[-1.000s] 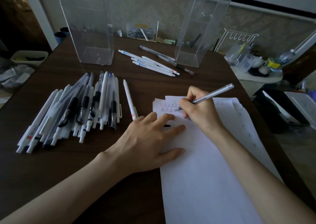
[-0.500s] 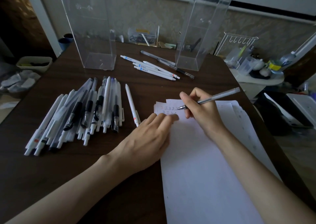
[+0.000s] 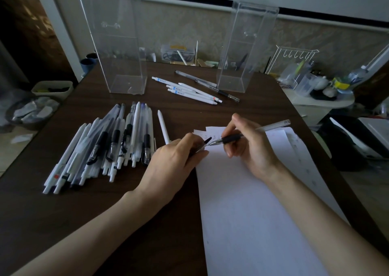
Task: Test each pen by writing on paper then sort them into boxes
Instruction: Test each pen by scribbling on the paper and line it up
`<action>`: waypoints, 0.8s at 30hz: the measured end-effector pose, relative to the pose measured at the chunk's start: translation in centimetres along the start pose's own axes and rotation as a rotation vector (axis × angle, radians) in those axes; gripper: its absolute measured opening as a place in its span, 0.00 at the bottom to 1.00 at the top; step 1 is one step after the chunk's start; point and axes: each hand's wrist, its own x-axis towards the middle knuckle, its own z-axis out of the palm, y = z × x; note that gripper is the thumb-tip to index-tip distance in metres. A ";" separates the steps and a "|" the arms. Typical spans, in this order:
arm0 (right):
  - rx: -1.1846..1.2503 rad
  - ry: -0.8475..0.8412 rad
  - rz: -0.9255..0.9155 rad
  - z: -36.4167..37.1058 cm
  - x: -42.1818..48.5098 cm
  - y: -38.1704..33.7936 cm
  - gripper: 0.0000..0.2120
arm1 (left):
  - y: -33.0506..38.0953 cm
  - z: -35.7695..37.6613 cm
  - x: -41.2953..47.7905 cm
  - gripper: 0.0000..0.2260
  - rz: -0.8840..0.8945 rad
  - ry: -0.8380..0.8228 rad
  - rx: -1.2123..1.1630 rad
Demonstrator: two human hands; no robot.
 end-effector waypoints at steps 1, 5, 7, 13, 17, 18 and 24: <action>-0.013 -0.005 -0.001 0.0 0.0 0.0 0.18 | 0.0 -0.1 0.0 0.13 0.014 0.001 0.003; -0.018 0.036 -0.017 -0.2 0.2 0.1 0.15 | 0.1 -0.4 0.0 0.13 0.071 0.011 0.027; 0.006 0.082 -0.018 -0.3 0.3 0.2 0.16 | 0.2 -0.4 0.1 0.11 0.082 0.019 0.039; -0.105 -0.031 -0.020 0.3 0.0 0.6 0.16 | 0.4 -0.5 0.0 0.12 0.122 0.024 0.053; -0.098 -0.007 -0.068 1.2 -0.1 0.4 0.18 | 0.4 -0.5 -0.1 0.15 0.179 0.033 0.045; -0.079 0.008 -0.080 1.4 -0.1 0.5 0.20 | 0.4 -0.5 -0.2 0.15 0.198 0.047 0.057; -0.060 0.088 -0.028 2.6 -0.1 0.6 0.25 | 0.7 -0.4 -0.3 0.13 0.211 0.115 0.096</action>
